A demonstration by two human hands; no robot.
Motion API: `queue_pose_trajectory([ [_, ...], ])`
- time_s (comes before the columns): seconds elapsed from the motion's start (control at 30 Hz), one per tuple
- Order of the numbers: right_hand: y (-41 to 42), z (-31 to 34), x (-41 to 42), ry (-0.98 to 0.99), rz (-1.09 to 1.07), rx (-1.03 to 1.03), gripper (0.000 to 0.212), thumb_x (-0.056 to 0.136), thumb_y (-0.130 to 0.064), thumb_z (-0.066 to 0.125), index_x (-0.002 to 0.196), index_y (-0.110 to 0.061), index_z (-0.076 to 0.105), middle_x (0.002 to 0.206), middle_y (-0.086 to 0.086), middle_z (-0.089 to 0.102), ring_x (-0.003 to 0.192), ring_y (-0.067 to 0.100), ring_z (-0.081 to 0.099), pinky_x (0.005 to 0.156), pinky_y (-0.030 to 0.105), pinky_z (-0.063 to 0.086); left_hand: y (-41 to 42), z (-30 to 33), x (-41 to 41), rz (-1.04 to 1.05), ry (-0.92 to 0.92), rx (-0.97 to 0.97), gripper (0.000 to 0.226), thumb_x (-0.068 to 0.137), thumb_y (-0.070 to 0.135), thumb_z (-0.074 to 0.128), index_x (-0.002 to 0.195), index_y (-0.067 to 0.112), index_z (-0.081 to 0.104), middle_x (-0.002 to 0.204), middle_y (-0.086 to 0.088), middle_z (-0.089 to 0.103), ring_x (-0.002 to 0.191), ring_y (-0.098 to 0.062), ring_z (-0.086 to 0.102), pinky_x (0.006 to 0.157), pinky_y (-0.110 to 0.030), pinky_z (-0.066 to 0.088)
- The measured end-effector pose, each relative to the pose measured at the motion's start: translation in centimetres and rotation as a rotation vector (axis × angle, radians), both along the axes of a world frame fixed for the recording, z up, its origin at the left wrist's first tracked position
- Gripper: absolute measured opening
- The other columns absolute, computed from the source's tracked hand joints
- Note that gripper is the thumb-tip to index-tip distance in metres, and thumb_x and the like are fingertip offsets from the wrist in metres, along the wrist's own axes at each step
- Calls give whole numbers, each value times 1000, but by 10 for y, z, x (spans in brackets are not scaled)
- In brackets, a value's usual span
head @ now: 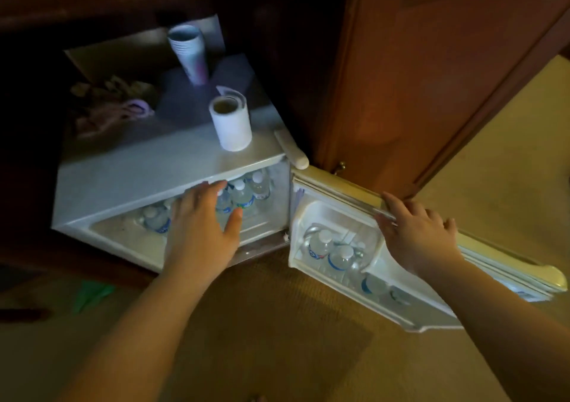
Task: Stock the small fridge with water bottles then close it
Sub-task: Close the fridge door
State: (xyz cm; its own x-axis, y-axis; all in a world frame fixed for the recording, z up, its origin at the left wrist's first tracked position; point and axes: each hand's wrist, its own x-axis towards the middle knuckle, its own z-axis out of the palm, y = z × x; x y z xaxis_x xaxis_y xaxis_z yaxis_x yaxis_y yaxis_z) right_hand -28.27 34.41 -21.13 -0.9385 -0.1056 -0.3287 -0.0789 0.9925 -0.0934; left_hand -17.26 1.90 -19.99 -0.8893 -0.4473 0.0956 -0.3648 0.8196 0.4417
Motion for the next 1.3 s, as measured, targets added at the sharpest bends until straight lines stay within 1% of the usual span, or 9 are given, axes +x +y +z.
queue_pose_trajectory([
  [0.1, -7, 5, 2, -15, -48, -23, 54, 103, -65, 12, 153, -49, 22, 153, 8, 46, 138, 45, 42, 114, 65, 31, -52, -16, -13, 74, -178, -45, 61, 96, 54, 53, 152, 37, 37, 165, -5, 27, 149, -35, 24, 119, -56, 28],
  [0.23, -17, 4, 21, 5, -19, -48, 53, 105, -59, 15, 152, -39, 26, 142, 18, 51, 125, 50, 49, 102, 59, 45, -102, -30, -19, 70, -410, -194, 71, 99, 64, 39, 161, 41, 13, 172, -2, 5, 156, -35, 6, 125, -53, 12],
  [0.4, -30, 2, 46, -9, 7, -113, 49, 106, -59, 20, 144, -30, 34, 127, 19, 58, 106, 45, 63, 74, 46, 48, -115, -35, -8, -20, -443, -317, 75, 100, 66, 29, 161, 42, -6, 173, -2, -6, 157, -34, 0, 126, -52, 8],
  [0.57, -63, -8, 87, -63, -74, -301, 49, 103, -61, 26, 137, -27, 33, 96, 14, 71, 79, 39, 69, 64, 44, 54, -115, -32, -7, -49, -465, -304, 81, 96, 74, 22, 161, 40, -11, 172, -3, -10, 157, -35, -4, 126, -52, 6],
  [0.77, -122, -17, 130, -69, -213, -448, 68, 105, -60, 21, 162, -24, 14, 141, 15, 58, 112, 36, 66, 85, 44, 53, -130, -34, 0, -81, -390, -231, 73, 97, 74, 21, 160, 46, -2, 173, 3, -5, 158, -30, 0, 126, -50, 10],
  [1.03, -169, -13, 147, -117, -259, -532, 72, 102, -63, 28, 161, -27, 10, 146, 10, 55, 119, 36, 65, 91, 48, 56, -143, -22, 6, -133, -382, -127, 74, 95, 75, 26, 161, 43, 14, 172, 8, 2, 158, -23, 2, 124, -53, 20],
  [1.17, -159, -8, 151, -20, 26, -430, 78, 103, -63, 29, 164, -24, 0, 164, 14, 29, 143, 34, 44, 108, 50, 48, -158, -10, 26, -92, -372, -122, 74, 96, 73, 34, 160, 37, 20, 170, 5, 13, 153, -29, 18, 117, -54, 32],
  [1.23, -156, -6, 145, 114, 321, -344, 75, 106, -60, 29, 165, -28, -5, 172, 13, 3, 159, 33, 8, 125, 48, 23, -172, -8, 38, -54, -367, -145, 75, 96, 72, 34, 160, 34, 21, 169, 1, 16, 153, -31, 18, 118, -55, 31],
  [1.3, -159, -5, 130, 139, 643, -248, 70, 108, -58, 26, 164, -32, -8, 173, 8, -12, 159, 26, -13, 128, 48, 6, -186, -8, 47, -22, -395, -159, 74, 96, 72, 32, 160, 36, 19, 170, -1, 14, 154, -32, 16, 118, -56, 31],
])
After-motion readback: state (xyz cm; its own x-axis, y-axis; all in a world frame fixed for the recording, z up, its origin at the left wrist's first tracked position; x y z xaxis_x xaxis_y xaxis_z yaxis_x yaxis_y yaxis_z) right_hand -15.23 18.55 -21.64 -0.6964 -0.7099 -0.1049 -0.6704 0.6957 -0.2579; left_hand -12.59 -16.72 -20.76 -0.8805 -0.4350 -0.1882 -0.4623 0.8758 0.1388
